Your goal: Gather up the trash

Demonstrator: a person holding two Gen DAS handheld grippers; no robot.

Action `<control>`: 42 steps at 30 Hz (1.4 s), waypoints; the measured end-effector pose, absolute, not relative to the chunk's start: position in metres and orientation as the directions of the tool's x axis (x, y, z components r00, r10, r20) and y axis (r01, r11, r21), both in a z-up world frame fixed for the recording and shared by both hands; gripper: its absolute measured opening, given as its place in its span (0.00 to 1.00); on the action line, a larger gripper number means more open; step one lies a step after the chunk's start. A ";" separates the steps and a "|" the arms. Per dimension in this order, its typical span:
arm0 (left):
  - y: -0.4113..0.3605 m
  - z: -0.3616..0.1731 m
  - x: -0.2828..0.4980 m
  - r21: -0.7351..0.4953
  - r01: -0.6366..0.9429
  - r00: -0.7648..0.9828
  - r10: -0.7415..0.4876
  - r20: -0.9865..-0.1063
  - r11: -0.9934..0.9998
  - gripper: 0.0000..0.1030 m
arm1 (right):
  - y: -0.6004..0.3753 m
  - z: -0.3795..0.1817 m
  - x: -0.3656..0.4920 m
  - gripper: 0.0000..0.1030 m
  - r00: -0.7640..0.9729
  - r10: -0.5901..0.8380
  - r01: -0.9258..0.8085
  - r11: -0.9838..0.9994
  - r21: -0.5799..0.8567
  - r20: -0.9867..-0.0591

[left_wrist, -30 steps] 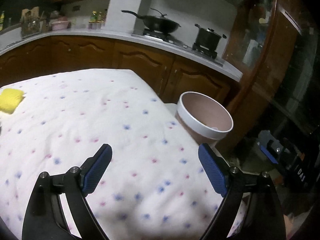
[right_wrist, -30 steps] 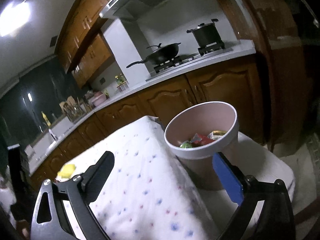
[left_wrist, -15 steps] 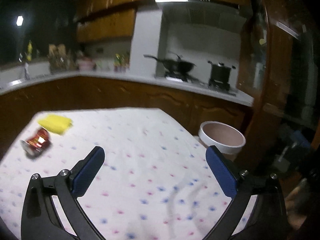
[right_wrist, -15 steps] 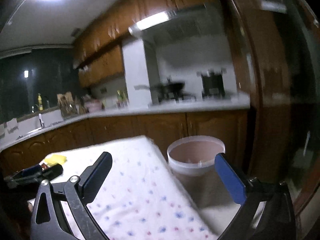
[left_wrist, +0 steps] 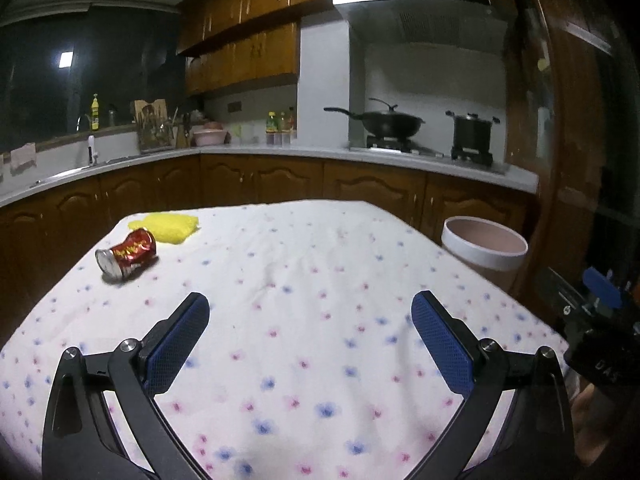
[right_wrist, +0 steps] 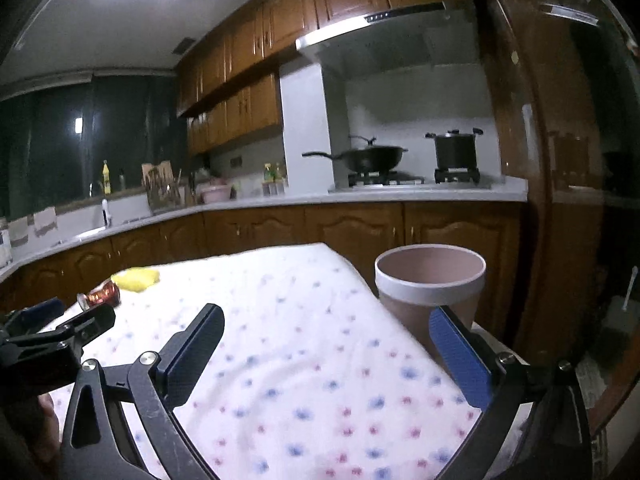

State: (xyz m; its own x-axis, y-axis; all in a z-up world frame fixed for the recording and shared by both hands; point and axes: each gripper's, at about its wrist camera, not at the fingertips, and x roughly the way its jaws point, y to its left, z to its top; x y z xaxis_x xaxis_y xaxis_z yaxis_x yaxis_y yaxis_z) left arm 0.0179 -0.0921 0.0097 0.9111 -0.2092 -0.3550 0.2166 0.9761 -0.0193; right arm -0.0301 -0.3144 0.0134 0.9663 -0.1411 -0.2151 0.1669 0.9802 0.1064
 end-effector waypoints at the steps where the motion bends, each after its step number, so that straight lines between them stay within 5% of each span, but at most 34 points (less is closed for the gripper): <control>1: -0.092 0.008 0.016 -0.021 0.218 0.909 -0.211 -0.359 0.976 1.00 | -0.315 0.012 -0.031 1.00 0.965 -0.138 0.165 0.980 0.110 -0.221; 42: -0.098 0.029 0.014 0.017 0.200 0.904 -0.178 -0.389 0.980 1.00 | -0.310 0.030 -0.043 1.00 0.961 -0.150 0.179 0.978 0.108 -0.233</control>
